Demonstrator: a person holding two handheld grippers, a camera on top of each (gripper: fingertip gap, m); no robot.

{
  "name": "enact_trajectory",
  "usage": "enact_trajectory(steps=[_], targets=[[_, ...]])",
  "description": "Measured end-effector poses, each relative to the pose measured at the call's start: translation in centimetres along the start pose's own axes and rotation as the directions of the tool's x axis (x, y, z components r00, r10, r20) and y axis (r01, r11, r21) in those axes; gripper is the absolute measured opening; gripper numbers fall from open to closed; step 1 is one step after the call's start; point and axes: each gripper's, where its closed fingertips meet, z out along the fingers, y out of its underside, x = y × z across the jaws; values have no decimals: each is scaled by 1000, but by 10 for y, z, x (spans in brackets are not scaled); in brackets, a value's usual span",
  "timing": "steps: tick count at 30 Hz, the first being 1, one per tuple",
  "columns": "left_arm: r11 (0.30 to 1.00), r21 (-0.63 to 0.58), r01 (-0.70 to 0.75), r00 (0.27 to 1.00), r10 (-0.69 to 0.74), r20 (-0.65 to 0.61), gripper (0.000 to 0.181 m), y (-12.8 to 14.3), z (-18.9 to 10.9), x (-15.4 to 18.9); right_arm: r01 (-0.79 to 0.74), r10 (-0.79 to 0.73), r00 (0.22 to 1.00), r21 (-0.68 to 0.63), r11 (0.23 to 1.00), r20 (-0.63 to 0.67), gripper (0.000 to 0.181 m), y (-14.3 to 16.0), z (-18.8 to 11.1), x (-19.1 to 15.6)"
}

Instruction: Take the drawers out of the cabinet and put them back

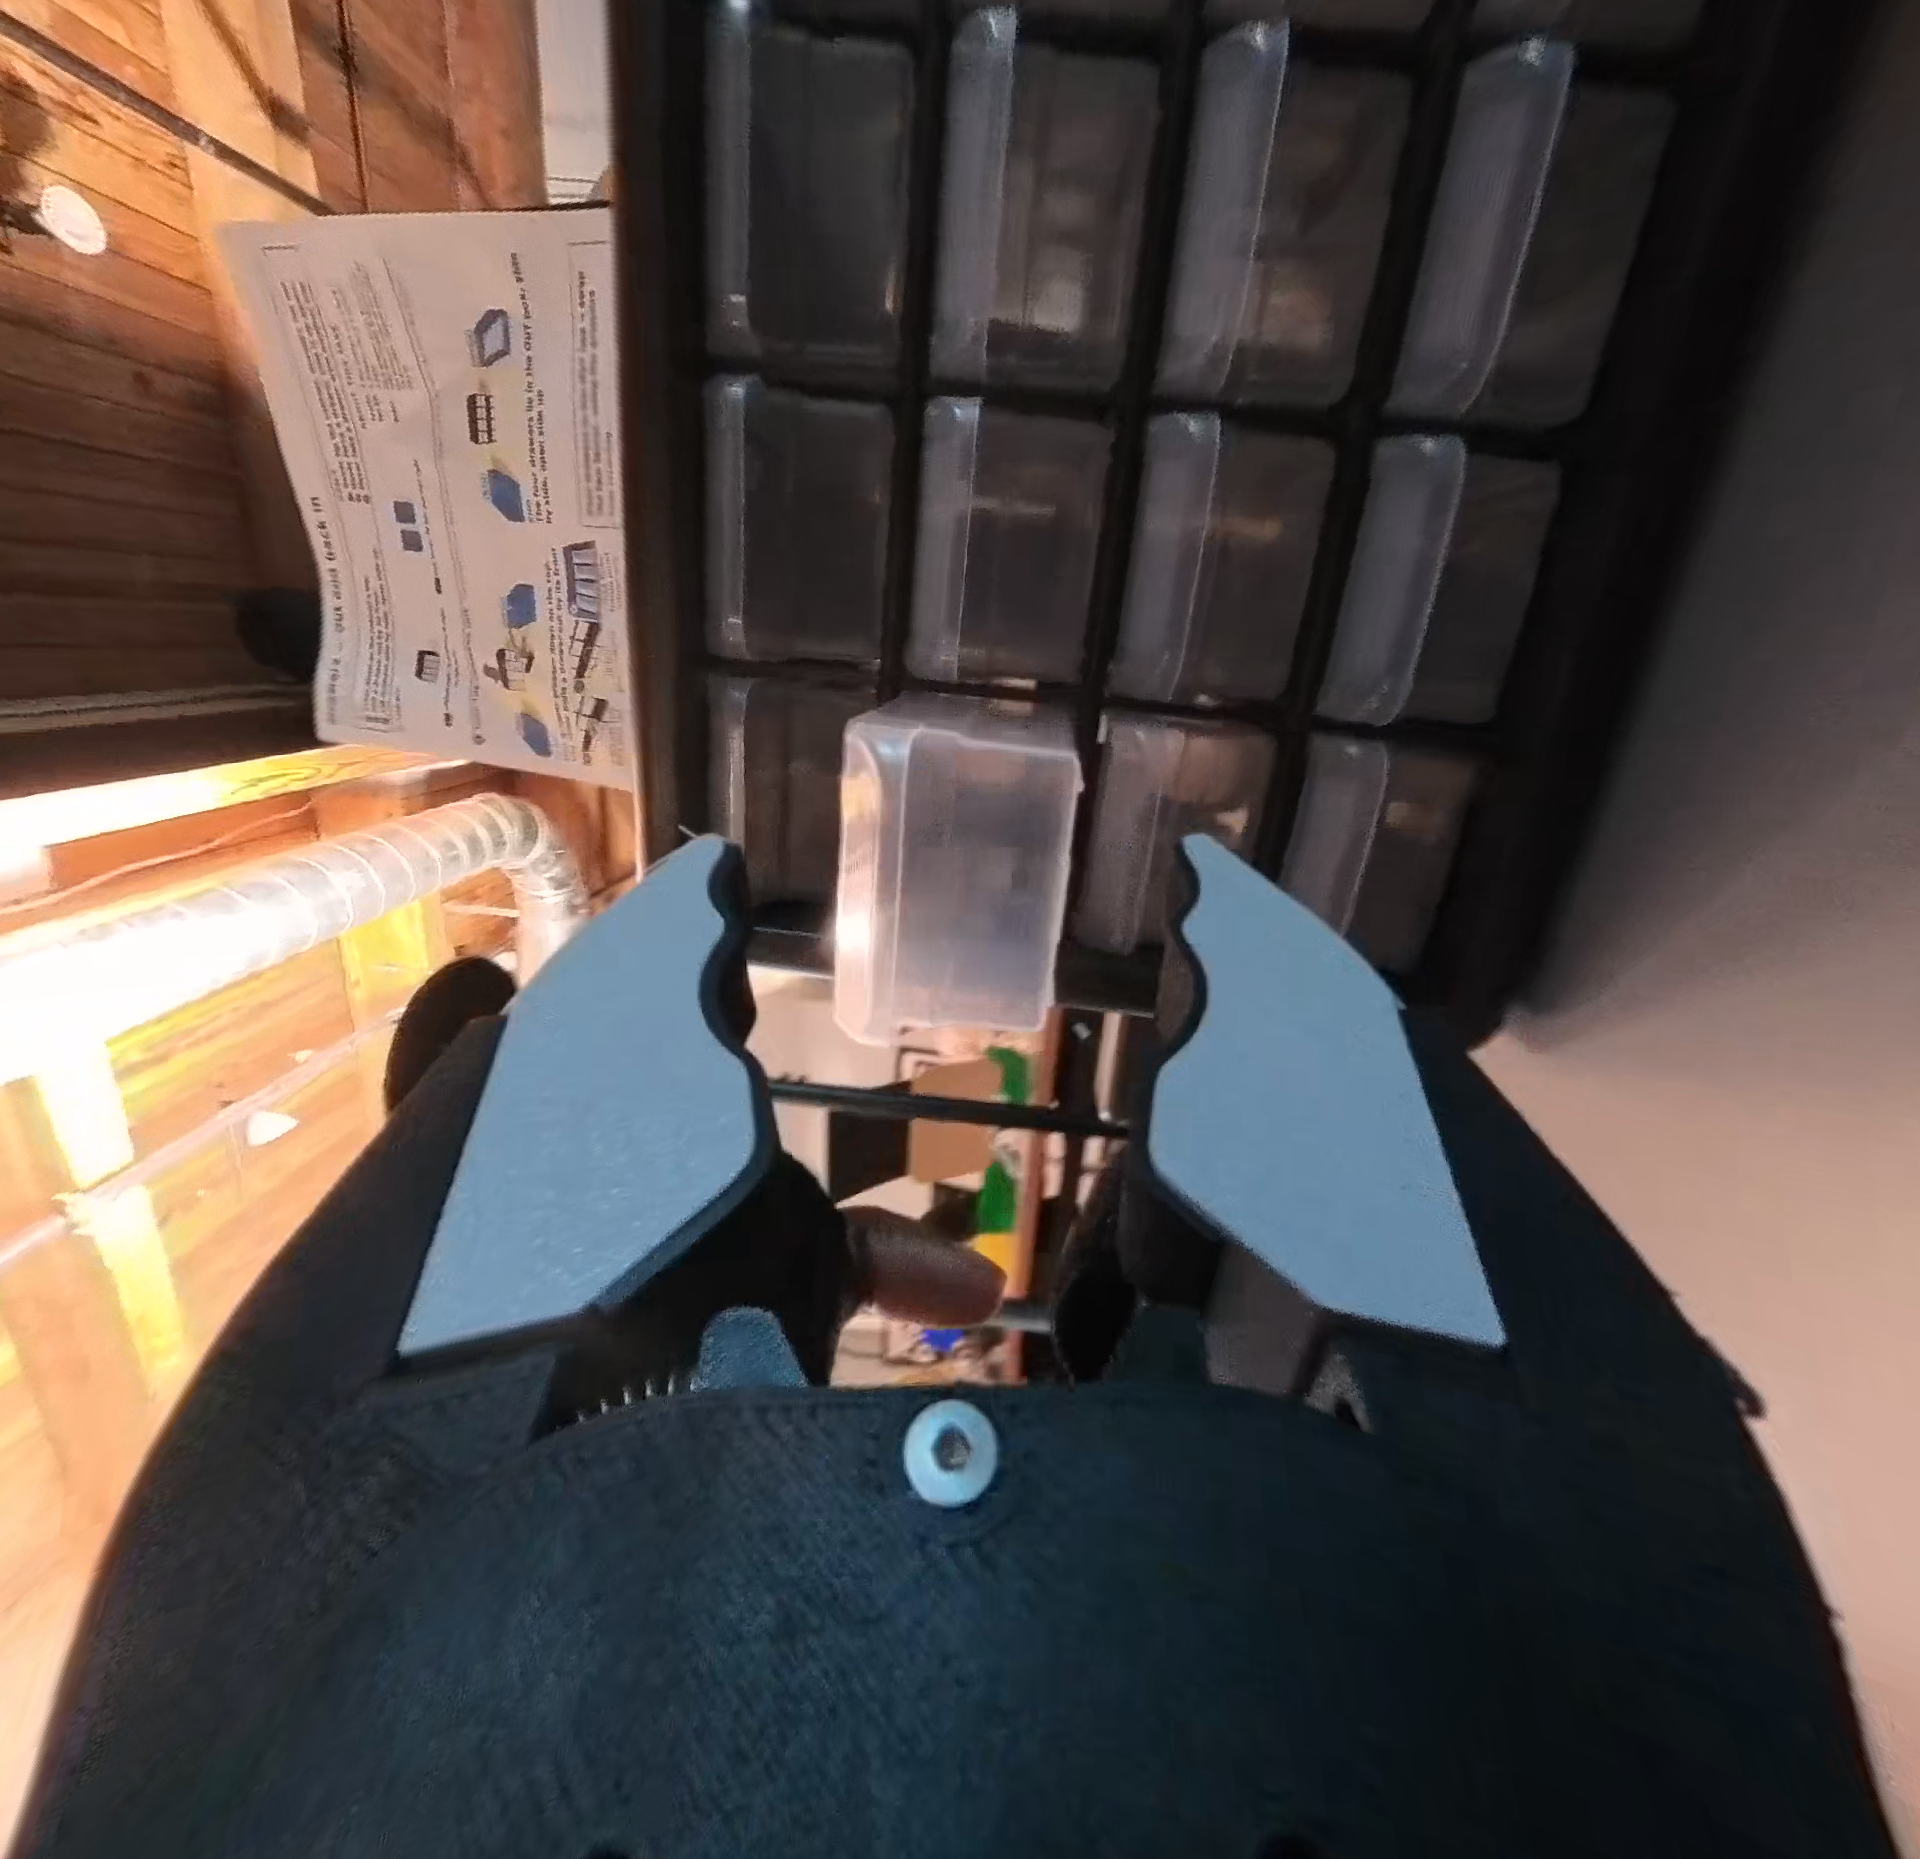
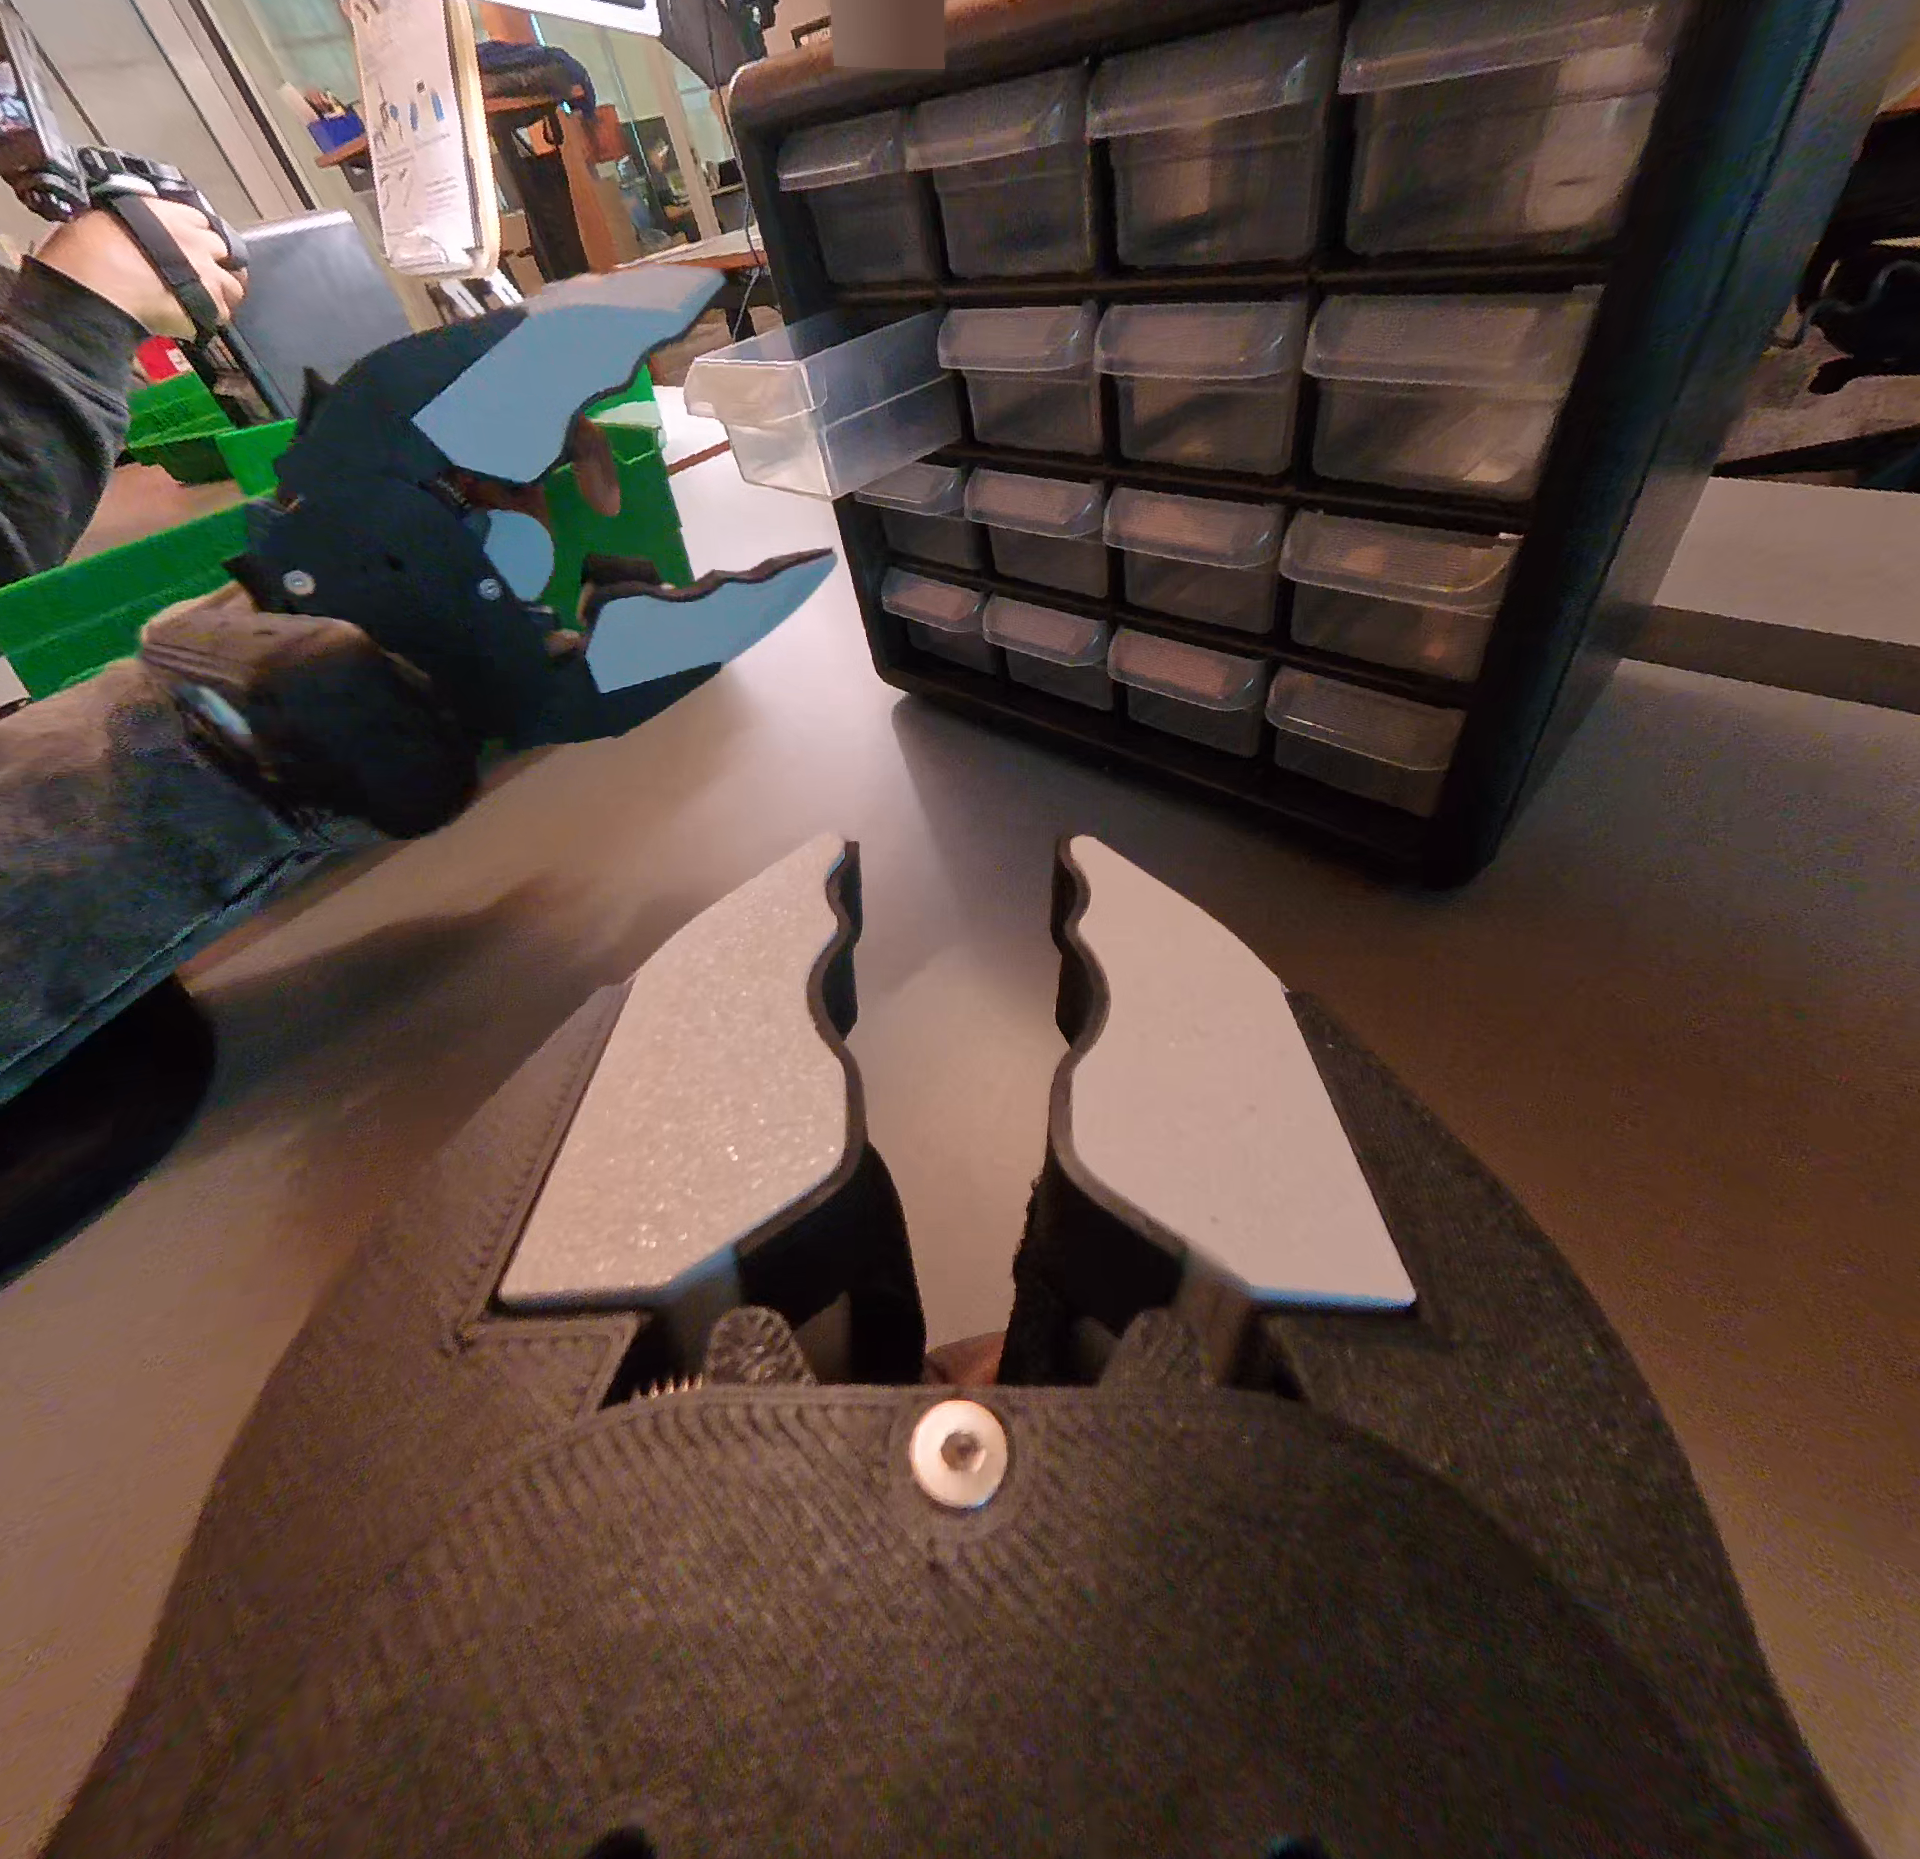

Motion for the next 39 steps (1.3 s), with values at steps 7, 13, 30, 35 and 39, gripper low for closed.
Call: enact_trajectory(steps=[7,13,30,35,39], targets=[[990,-82,-111,993,113,15,46,12,12,1,4,-4,1000,-5,1000,-2,35,0,1,1],[994,-36,-103,990,99,-96,46,2,-13,-5,12,-12,1000,-8,1000,-6,35,1,0,1],[995,-56,-83,903,51,-427,41,-7,-60,0,24,-25,999,-30,999,-26,34,6,3,5],[989,-70,-129,862,77,-500,40,-10,-74,6,22,-23,999,-35,999,-29,34,7,4,6],[992,-64,-113,867,67,-494,39,-14,-74,6,32,-34,999,-42,999,-32,34,8,5,6]])
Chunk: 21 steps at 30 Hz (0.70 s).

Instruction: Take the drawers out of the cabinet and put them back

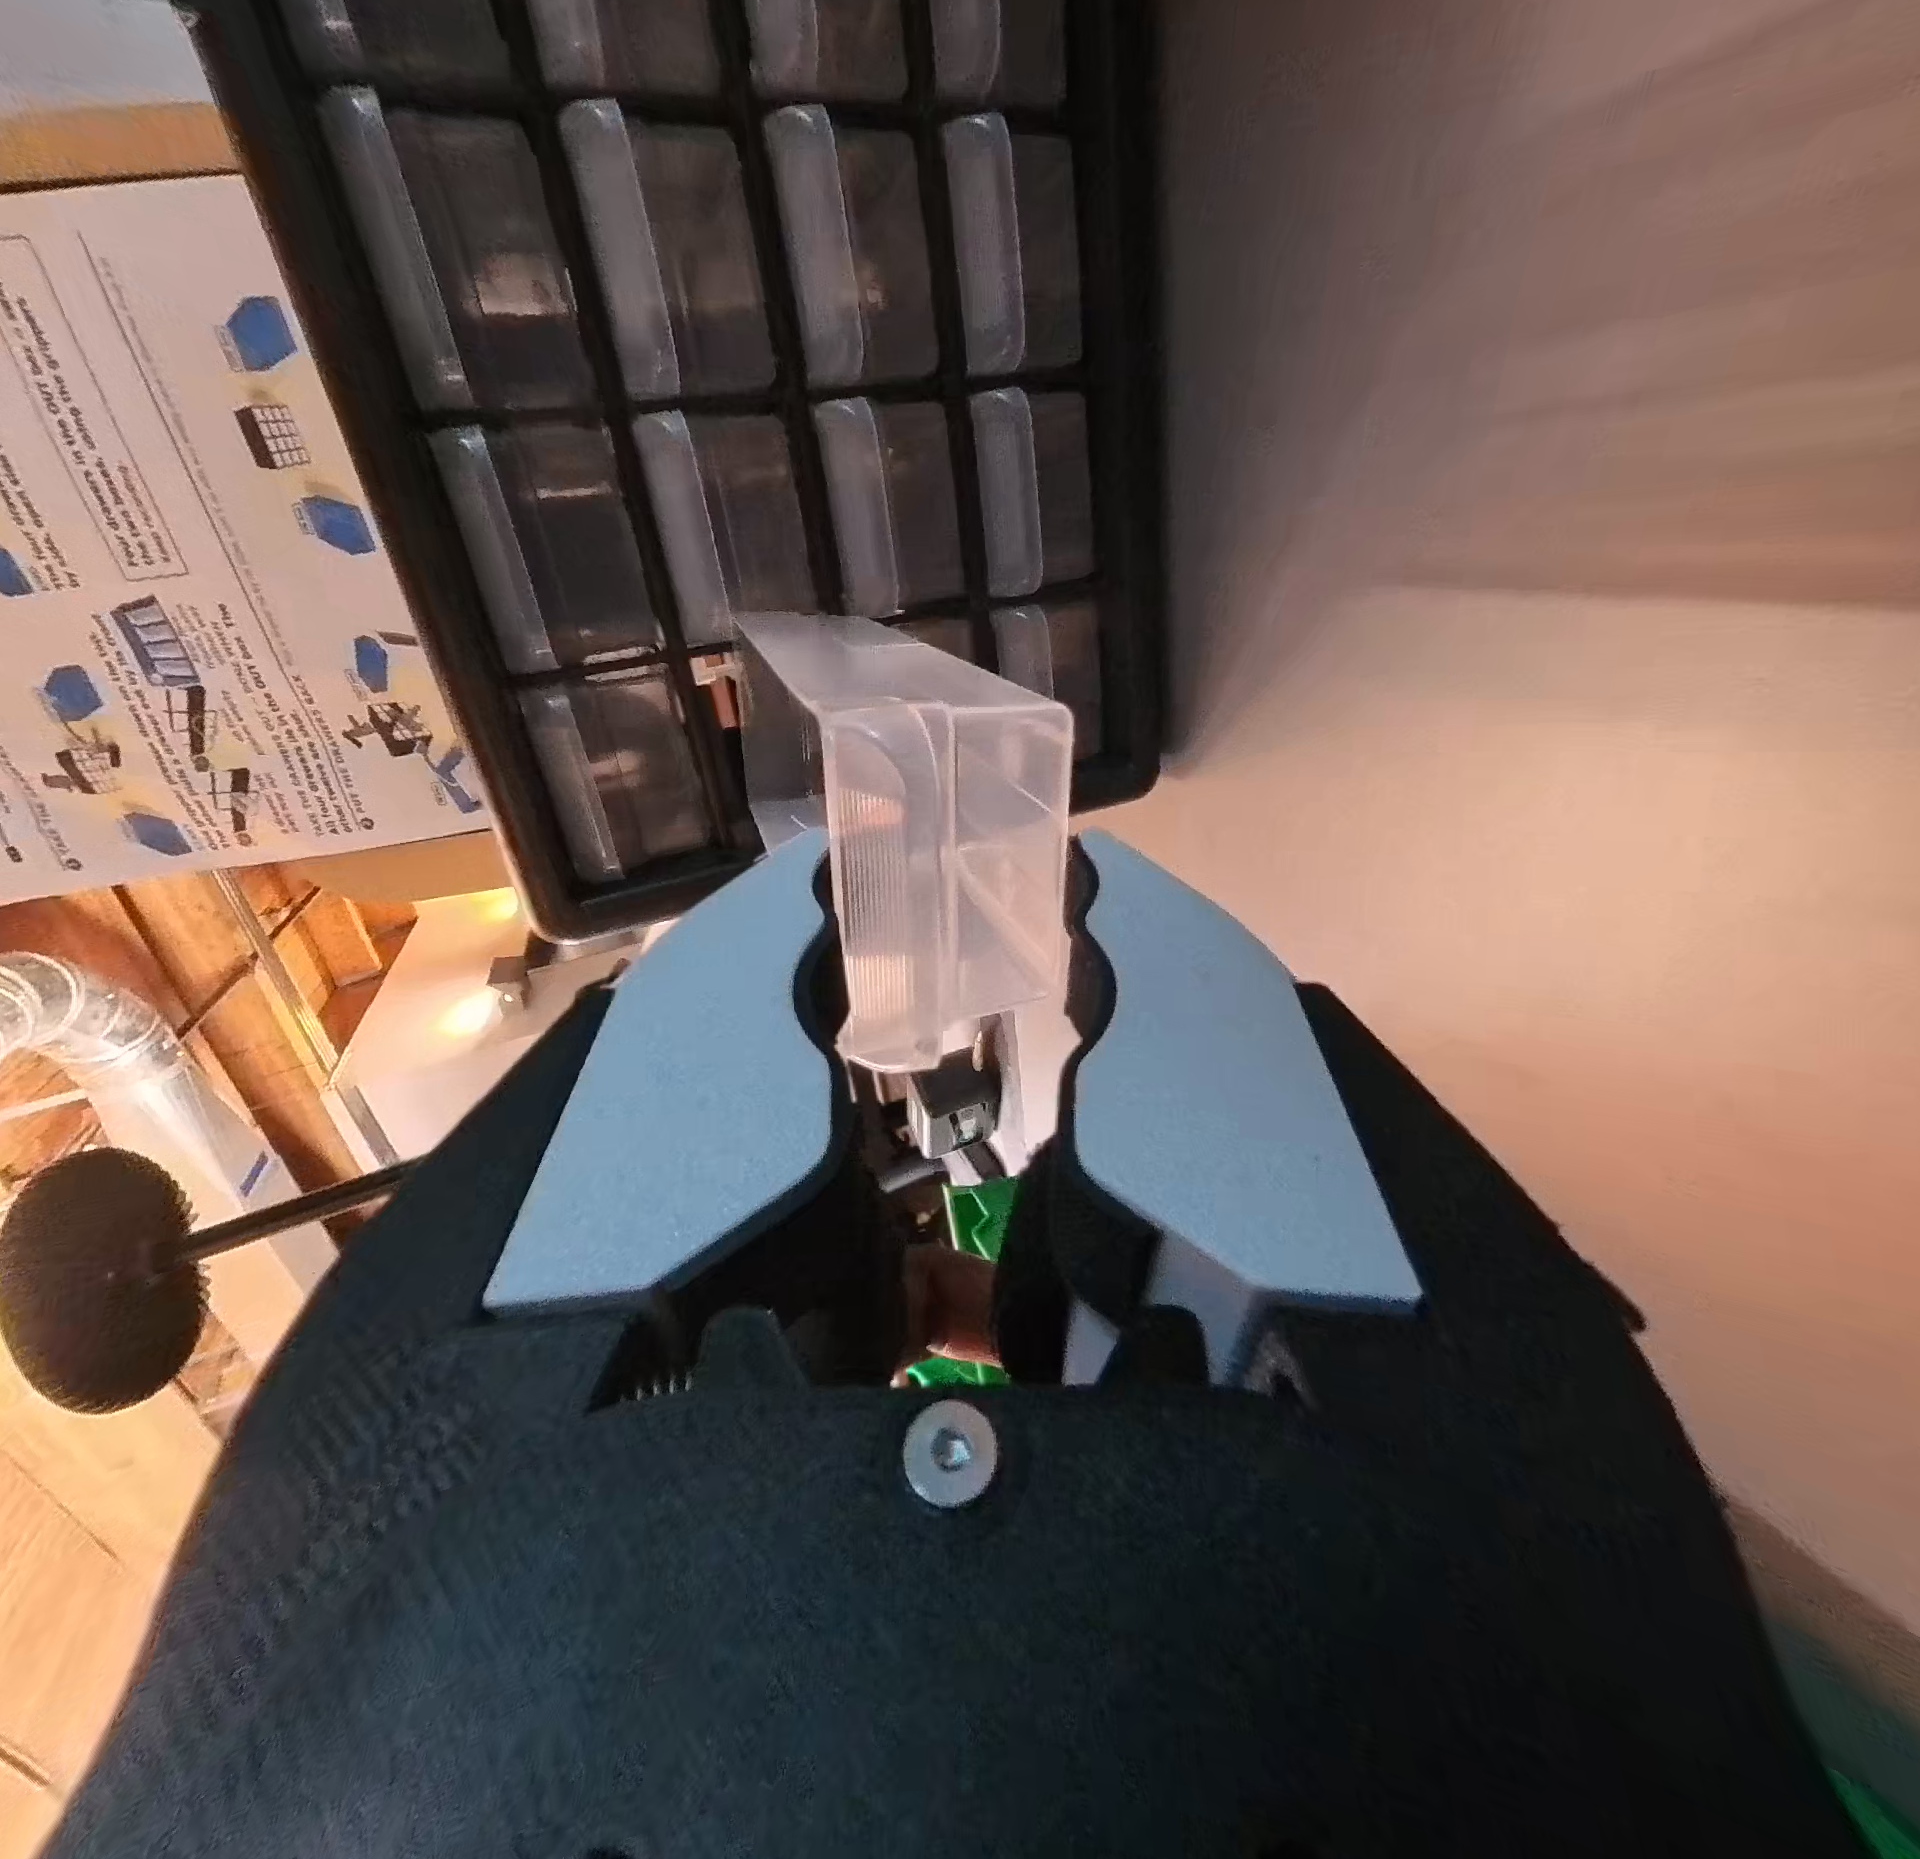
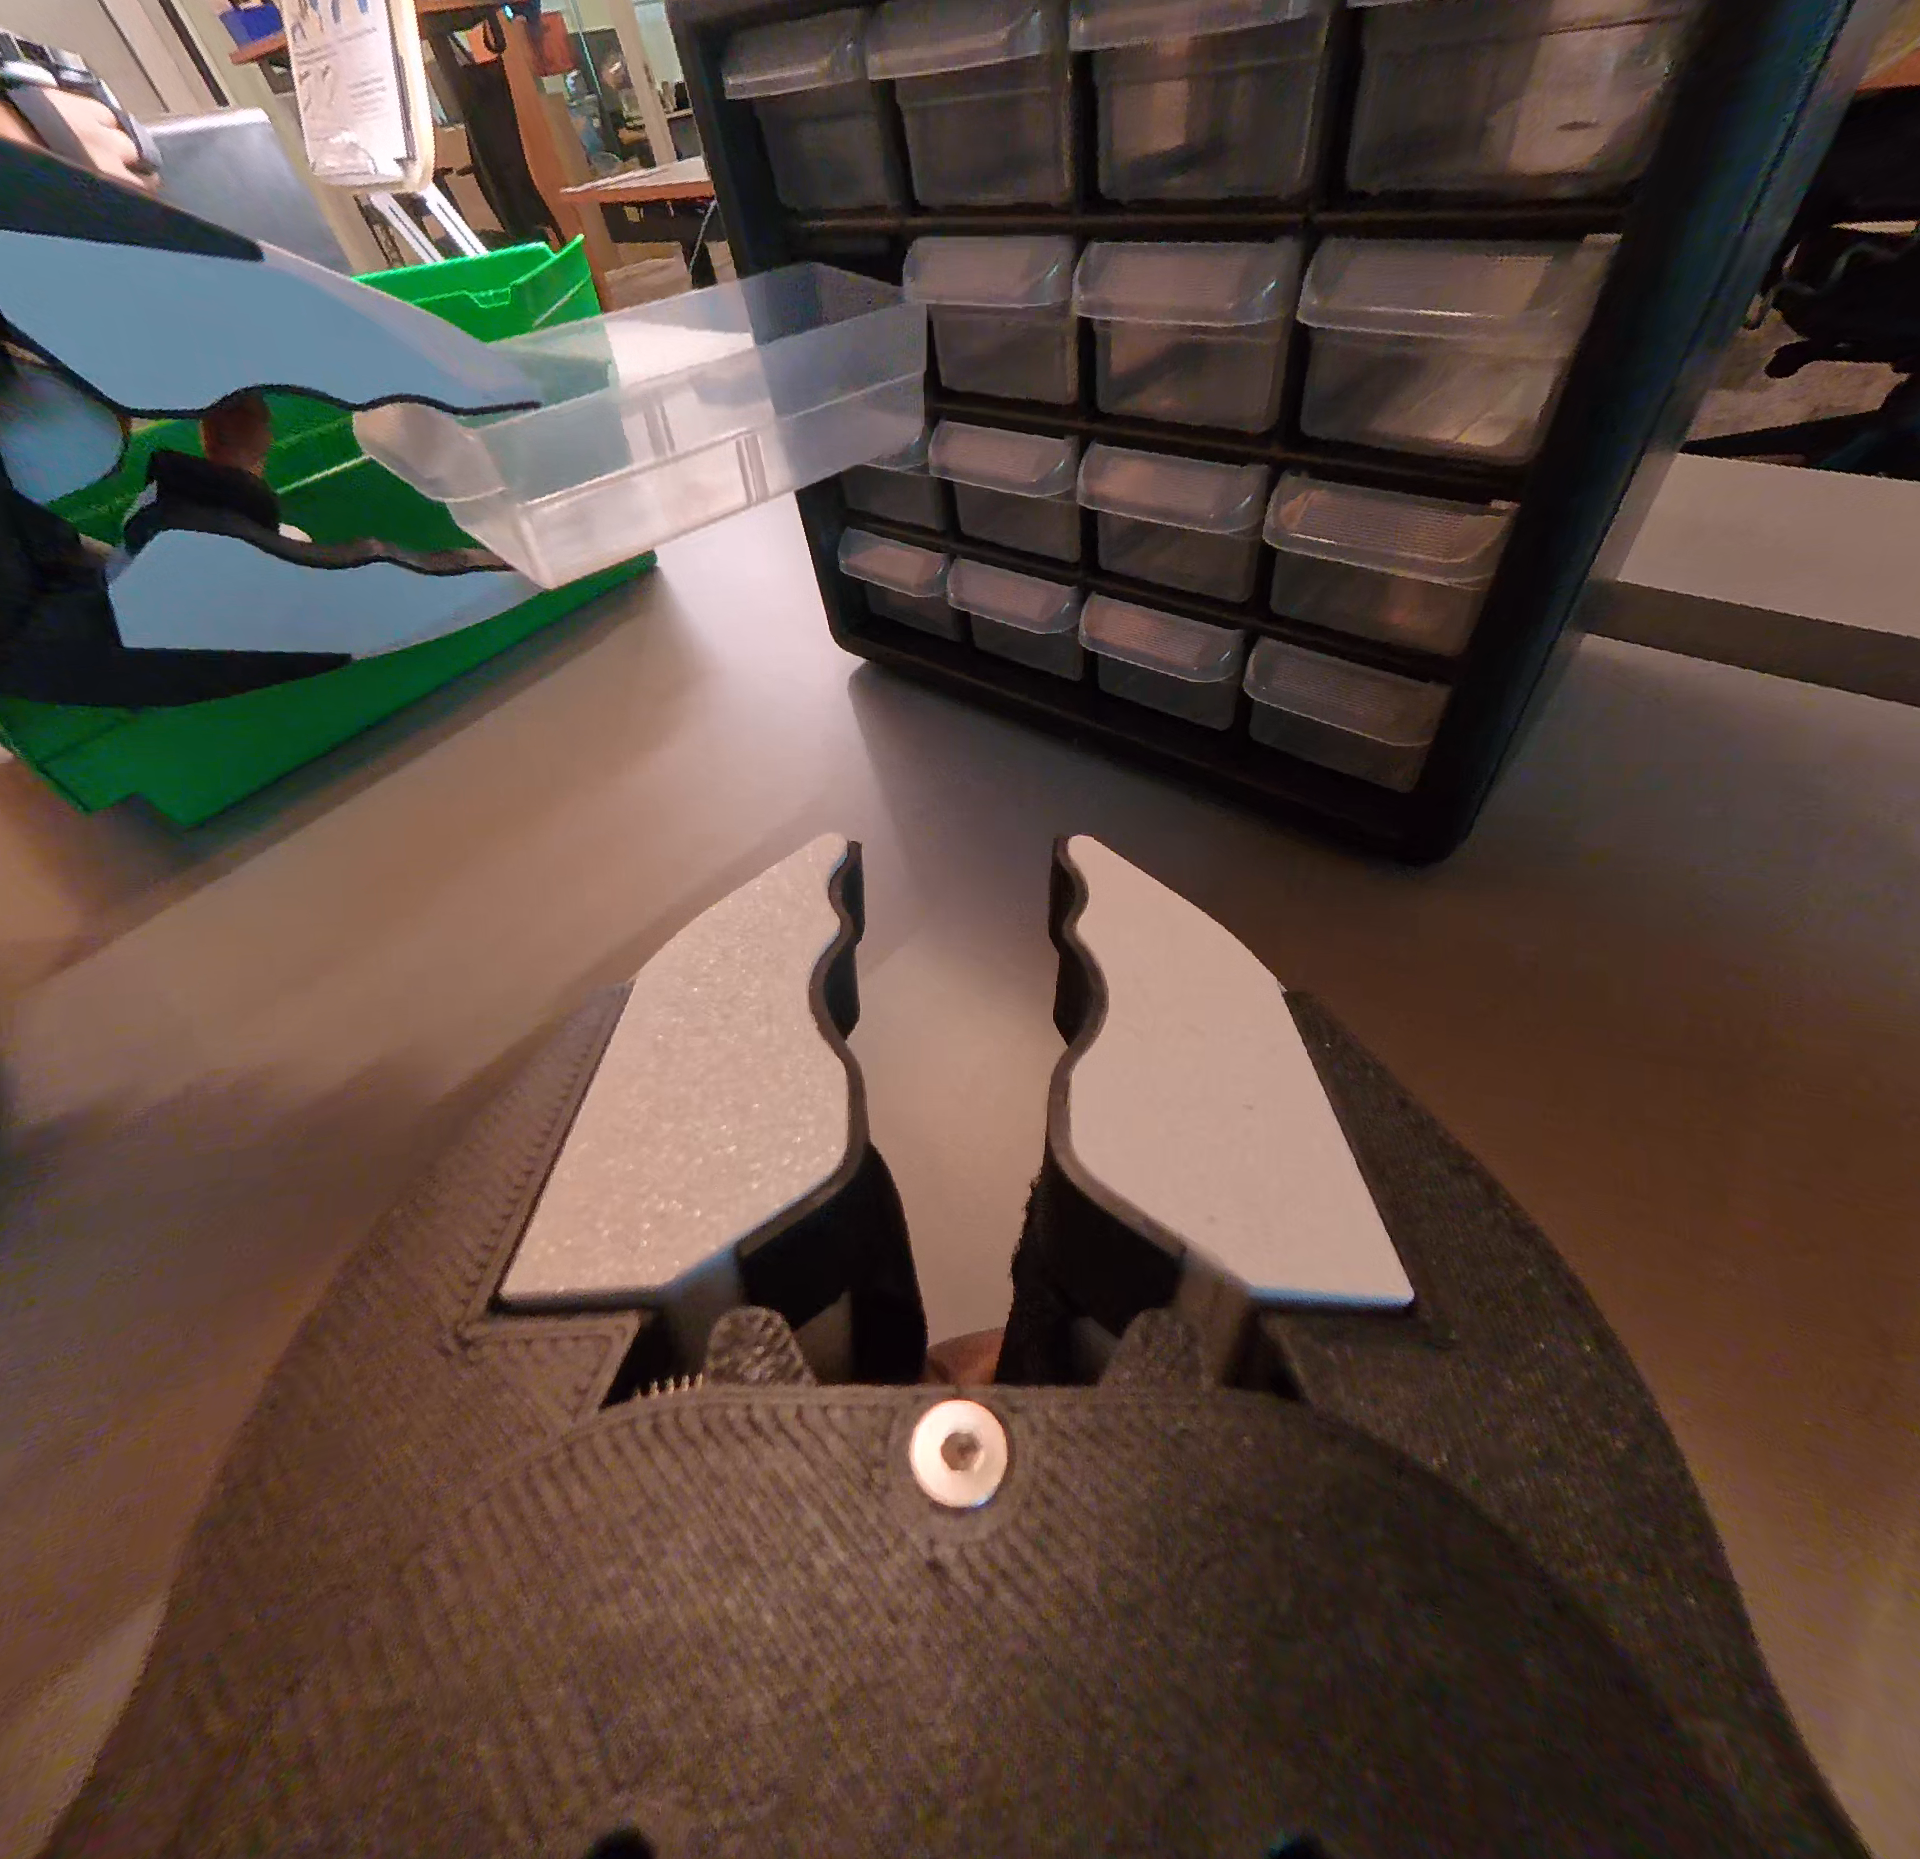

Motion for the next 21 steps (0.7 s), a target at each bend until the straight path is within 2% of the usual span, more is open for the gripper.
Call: enact_trajectory(steps=[4,7,10,12,14,17,21], targets=[[998,55,43,999,-42,-33,39,-3,-8,0,4,-4,1000,2,1000,0,34,0,0,0],[963,230,137,989,-121,-84,39,-23,-28,-6,19,-19,1000,9,1000,17,35,-1,0,-3],[871,435,227,974,-208,-90,39,-45,-50,-21,36,-41,995,54,998,92,43,-8,-2,-17],[816,536,217,961,-274,27,39,-55,-57,-41,-72,44,972,118,990,230,52,-20,-8,-33],[797,587,141,928,-313,203,39,-65,-58,-59,-236,175,911,123,964,373,68,-30,-14,-43],[867,499,-22,847,-249,470,38,-75,-45,-66,-429,321,806,119,895,497,86,-43,-22,-41],[905,368,-211,787,-66,614,38,-108,-24,-40,-598,437,713,150,787,548,86,-58,-30,-27]])
